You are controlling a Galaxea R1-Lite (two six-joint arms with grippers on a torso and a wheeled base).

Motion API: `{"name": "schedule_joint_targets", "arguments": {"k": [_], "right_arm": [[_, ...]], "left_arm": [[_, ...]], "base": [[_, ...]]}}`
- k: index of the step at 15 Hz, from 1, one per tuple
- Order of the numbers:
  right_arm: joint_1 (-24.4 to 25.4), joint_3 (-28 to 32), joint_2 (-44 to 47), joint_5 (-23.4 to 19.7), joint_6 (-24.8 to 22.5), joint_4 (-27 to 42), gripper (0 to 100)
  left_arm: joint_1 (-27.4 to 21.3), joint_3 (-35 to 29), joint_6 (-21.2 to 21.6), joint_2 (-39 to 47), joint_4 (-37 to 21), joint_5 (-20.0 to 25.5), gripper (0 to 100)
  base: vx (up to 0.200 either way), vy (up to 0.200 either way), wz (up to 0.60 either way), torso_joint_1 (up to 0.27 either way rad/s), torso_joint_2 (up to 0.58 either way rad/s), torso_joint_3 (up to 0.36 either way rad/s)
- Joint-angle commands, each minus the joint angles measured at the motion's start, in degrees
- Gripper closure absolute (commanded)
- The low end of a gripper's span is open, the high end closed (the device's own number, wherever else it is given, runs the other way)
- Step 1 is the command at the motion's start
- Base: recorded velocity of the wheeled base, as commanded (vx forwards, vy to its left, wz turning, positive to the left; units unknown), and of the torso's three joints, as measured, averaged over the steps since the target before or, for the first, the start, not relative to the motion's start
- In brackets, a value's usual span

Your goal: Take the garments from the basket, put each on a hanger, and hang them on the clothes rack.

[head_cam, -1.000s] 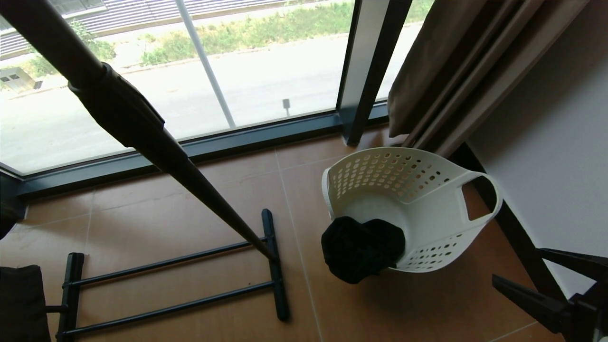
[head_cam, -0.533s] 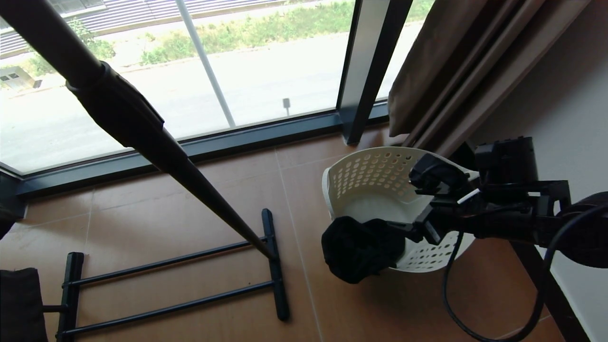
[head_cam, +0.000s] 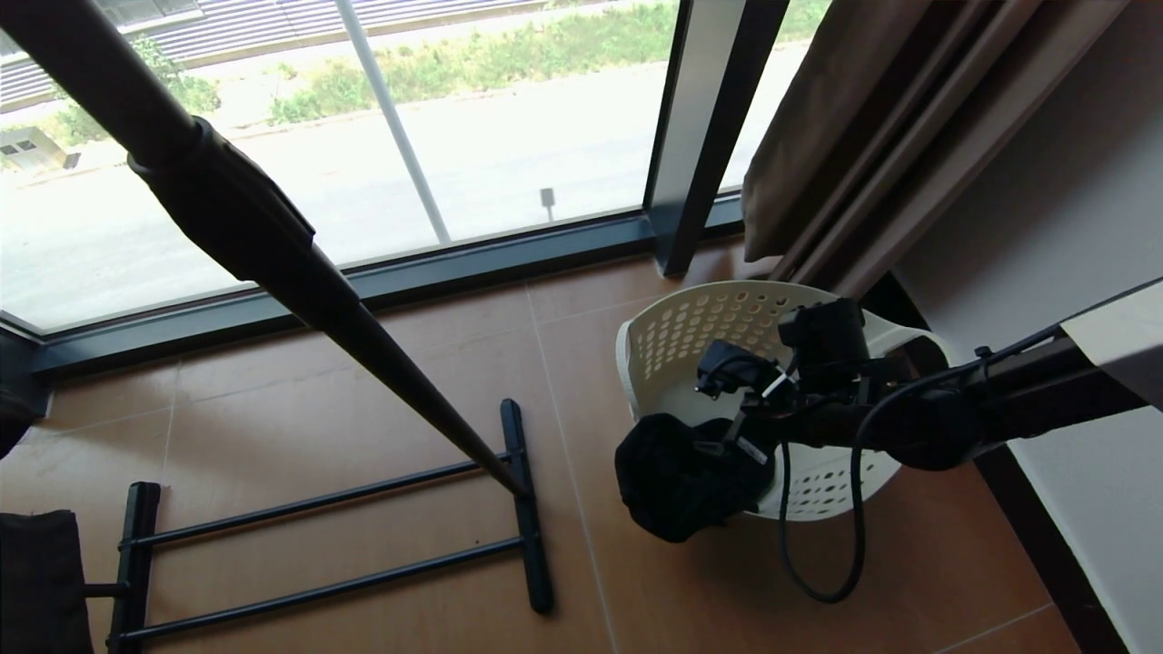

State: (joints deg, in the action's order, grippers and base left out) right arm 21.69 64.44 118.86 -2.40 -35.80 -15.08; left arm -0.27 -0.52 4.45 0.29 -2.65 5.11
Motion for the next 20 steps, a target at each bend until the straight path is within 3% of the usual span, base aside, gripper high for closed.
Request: {"name": "schedule_joint_targets", "arguments": {"k": [1,18,19,20], "right_arm": [[0.02,2.62,4.98,0.12,-0.23,0.05,0],[-0.24,12.2,15.0,1.96,-0.06,-0.04,0],[-0.15,12.29,15.09,1.96,0.03,-0.13,100],[-0.07,12.38,15.09,1.87,0.12,-0.13,100]], "left_arm": [[0.0,0.0,-0.06,-0.03,0.01,-0.01,0],[0.0,0.0,-0.23,-0.03,0.01,-0.1,0],[0.0,0.0,-0.23,-0.03,0.01,-0.1,0],[0.0,0.0,-0.23,-0.03,0.01,-0.1,0]], "base": [[0.0,0.0,0.0,0.0,0.0,0.0],[0.0,0.0,0.0,0.0,0.0,0.0],[0.0,0.0,0.0,0.0,0.0,0.0],[0.0,0.0,0.0,0.0,0.0,0.0]]}}
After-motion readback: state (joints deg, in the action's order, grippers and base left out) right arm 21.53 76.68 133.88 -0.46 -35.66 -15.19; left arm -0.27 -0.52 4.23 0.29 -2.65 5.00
